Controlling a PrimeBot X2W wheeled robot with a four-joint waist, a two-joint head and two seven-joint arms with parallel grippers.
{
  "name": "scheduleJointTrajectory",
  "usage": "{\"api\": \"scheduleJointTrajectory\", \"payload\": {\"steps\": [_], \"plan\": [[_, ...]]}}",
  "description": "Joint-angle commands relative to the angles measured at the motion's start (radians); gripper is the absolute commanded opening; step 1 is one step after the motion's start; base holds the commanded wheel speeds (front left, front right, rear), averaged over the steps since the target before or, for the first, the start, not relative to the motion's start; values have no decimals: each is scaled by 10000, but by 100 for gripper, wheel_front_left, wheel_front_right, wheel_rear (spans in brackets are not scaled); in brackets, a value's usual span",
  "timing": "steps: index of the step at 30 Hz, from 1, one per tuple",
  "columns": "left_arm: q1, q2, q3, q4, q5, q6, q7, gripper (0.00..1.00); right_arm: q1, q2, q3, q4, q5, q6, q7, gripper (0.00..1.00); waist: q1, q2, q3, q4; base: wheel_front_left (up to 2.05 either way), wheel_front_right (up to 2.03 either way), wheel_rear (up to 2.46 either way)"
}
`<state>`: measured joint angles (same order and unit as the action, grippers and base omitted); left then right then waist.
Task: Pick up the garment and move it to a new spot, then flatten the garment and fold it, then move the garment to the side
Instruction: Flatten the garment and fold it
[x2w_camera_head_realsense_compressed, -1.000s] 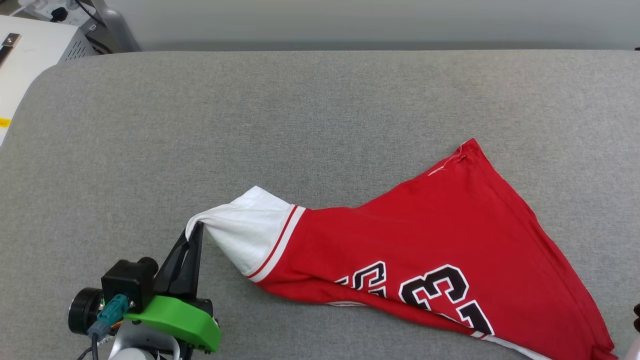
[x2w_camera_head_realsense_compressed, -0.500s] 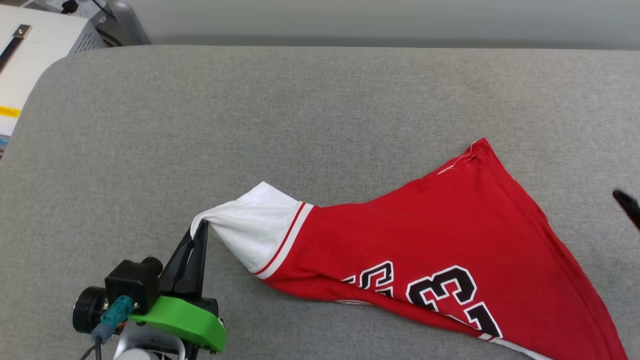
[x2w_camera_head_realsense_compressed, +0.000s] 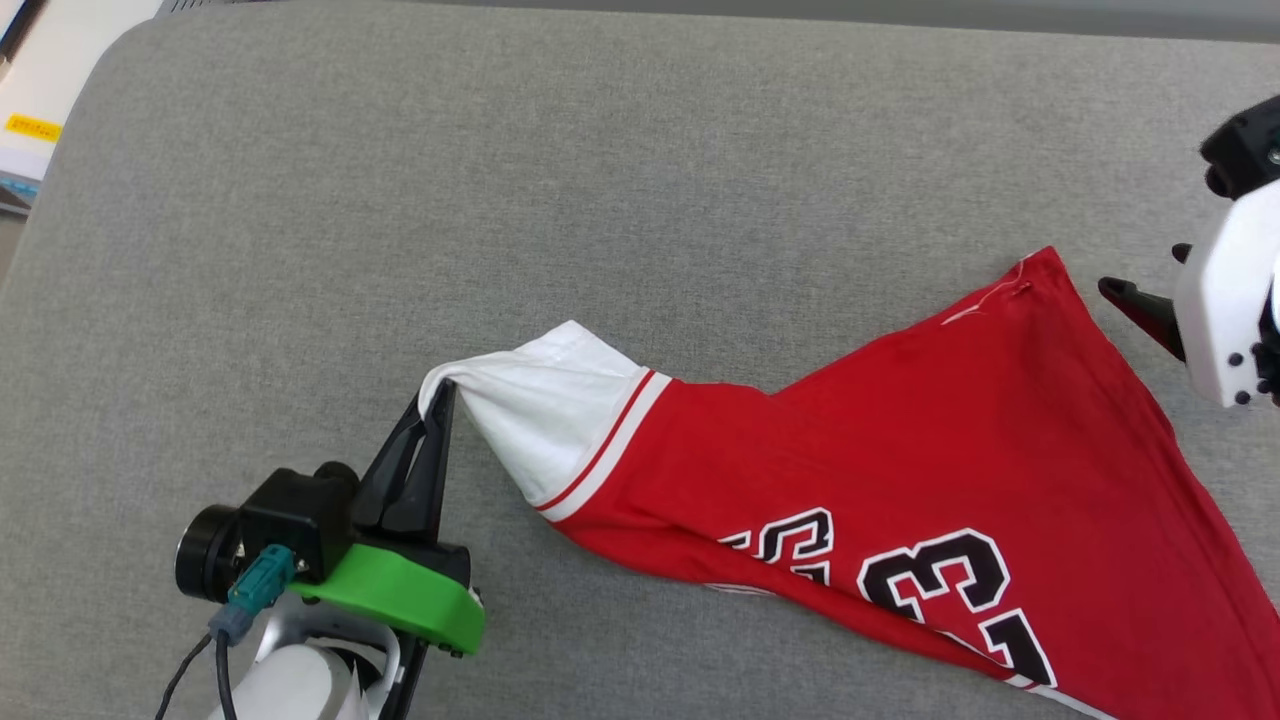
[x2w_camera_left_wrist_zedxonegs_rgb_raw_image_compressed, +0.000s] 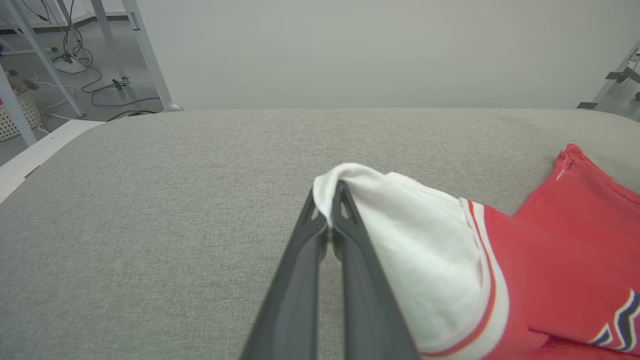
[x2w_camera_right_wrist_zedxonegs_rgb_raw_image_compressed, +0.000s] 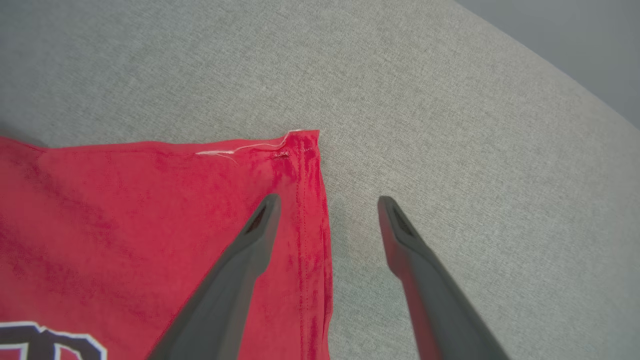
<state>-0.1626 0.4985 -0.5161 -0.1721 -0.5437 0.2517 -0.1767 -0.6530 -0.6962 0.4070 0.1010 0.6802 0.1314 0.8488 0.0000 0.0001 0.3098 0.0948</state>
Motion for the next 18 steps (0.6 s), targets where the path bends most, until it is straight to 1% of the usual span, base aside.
{"api": "scheduleJointTrajectory", "payload": {"steps": [1, 4, 10, 14, 17, 18], "plan": [[-232, -55, -1, 22, 65, -57, -98, 0, -390, 135, 286, 410, -131, -7, 102, 100, 0, -1, 271, 236, 0, 0, 0], [-388, -101, -7, 99, 61, -142, -169, 0, -1021, 337, 936, 1358, -303, -7, 79, 100, 0, -1, 472, 374, 0, 0, 0], [-651, -221, -18, 323, 24, -325, -331, 0, -1687, 614, 1947, 3202, -491, -7, -472, 100, 0, -1, 938, 582, 0, 0, 0], [-842, -312, -39, 563, 13, -466, -433, 0, -1519, 784, 2799, 4166, -151, -7, -570, 100, 0, -1, 1072, 671, 0, 0, 0], [-916, -343, -36, 701, 2, -534, -488, 0, -1388, 792, 3285, 4457, 270, -7, -506, 100, 0, -1, 1098, 655, 0, 0, 0], [-966, -363, -48, 798, -2, -588, -517, 0, -1424, 735, 3513, 4490, 496, -7, -731, 16, 0, -1, 1104, 636, 0, 0, 0]]}}
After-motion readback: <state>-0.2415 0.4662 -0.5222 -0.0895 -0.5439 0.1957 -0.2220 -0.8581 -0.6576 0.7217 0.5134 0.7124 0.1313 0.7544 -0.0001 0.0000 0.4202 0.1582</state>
